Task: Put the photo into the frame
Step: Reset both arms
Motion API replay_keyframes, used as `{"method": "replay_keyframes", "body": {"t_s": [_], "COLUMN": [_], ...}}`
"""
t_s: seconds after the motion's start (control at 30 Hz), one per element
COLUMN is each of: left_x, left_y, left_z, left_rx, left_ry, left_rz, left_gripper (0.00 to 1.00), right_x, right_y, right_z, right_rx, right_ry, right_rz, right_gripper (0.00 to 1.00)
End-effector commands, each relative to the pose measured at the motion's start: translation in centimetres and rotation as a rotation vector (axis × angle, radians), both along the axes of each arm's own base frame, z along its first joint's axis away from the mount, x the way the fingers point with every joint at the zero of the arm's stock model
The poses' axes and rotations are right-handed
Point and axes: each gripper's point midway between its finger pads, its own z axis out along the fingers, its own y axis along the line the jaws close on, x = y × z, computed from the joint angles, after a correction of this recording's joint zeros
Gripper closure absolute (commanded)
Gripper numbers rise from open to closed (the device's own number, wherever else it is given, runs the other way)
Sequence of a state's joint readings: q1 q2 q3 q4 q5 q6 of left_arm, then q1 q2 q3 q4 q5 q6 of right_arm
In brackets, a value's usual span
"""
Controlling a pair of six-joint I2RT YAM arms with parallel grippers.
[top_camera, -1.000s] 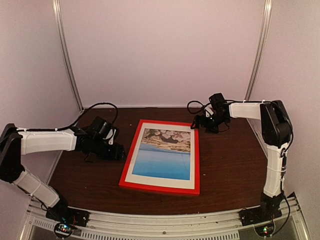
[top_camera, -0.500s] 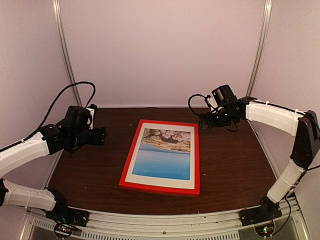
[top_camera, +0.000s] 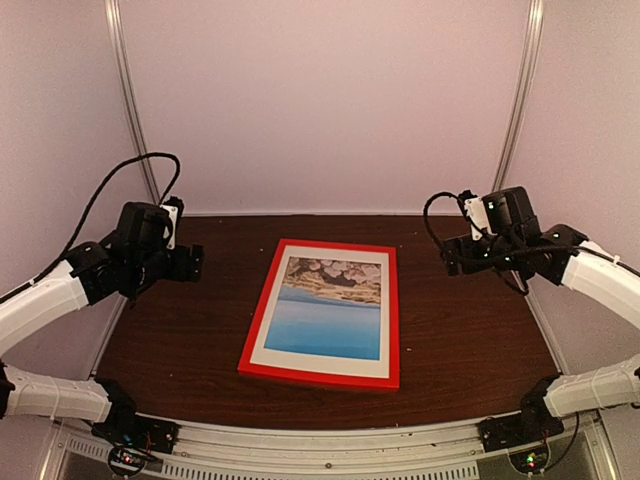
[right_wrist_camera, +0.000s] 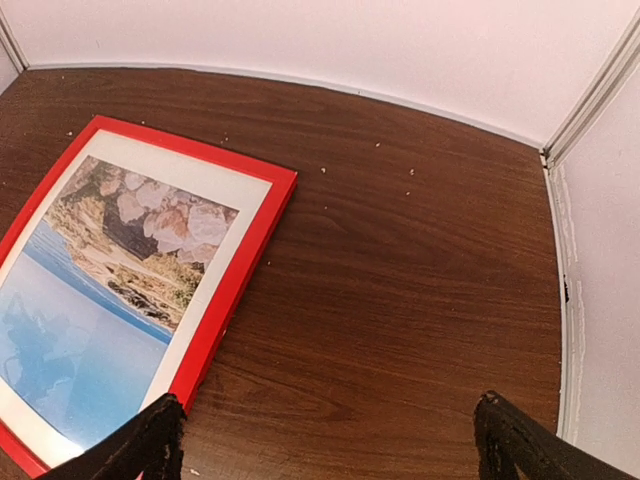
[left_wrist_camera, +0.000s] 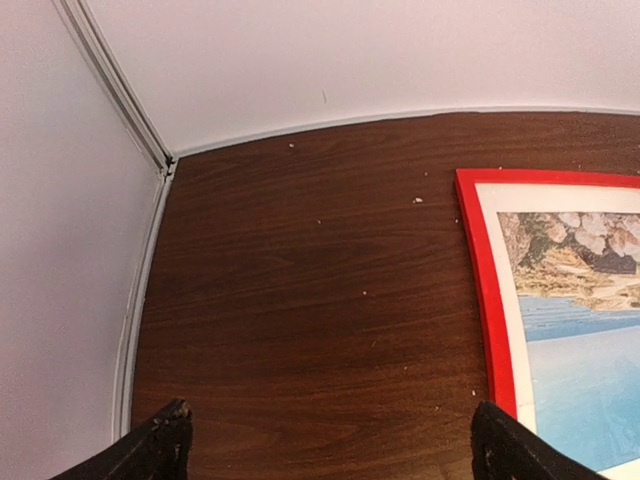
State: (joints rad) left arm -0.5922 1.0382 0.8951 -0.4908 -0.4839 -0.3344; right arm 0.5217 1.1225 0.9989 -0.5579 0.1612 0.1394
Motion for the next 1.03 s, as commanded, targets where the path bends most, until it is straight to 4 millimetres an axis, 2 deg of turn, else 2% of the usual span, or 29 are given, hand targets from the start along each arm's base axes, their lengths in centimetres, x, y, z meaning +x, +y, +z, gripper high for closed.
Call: {"method": "replay_keyframes", "body": {"t_s": [0.0, 0.2, 0.73, 1.0], "left_x": [0.0, 0.7, 0.7, 0.3], "left_y": [0.4, -0.1, 0.4, 0.5], "left_z": [1.5, 0.3, 0.4, 0.4], "left_rx": [-0.061, -0.095, -0.072, -0.09], "left_ry": [-0.075, -0.081, -0.085, -0.088], "left_rz": [-0.014, -0.019, -0.002, -0.001], "left_gripper": [0.02, 0.02, 0.02, 0.02], "right_x": [-0.1, -0.4, 0.8, 0.7], "right_y": [-1.3, -1.6, -1.1, -1.2], "right_z": [1.0, 1.5, 1.9, 1.8], "right_rx": [-0.007, 0.022, 0.023, 0.042], "right_ry": [-0.078, -0.127, -0.159, -0.16], "right_rz": [-0.047, -0.062, -0.062, -0.075], "right_gripper": [0.0, 0.0, 0.0, 0.0]}}
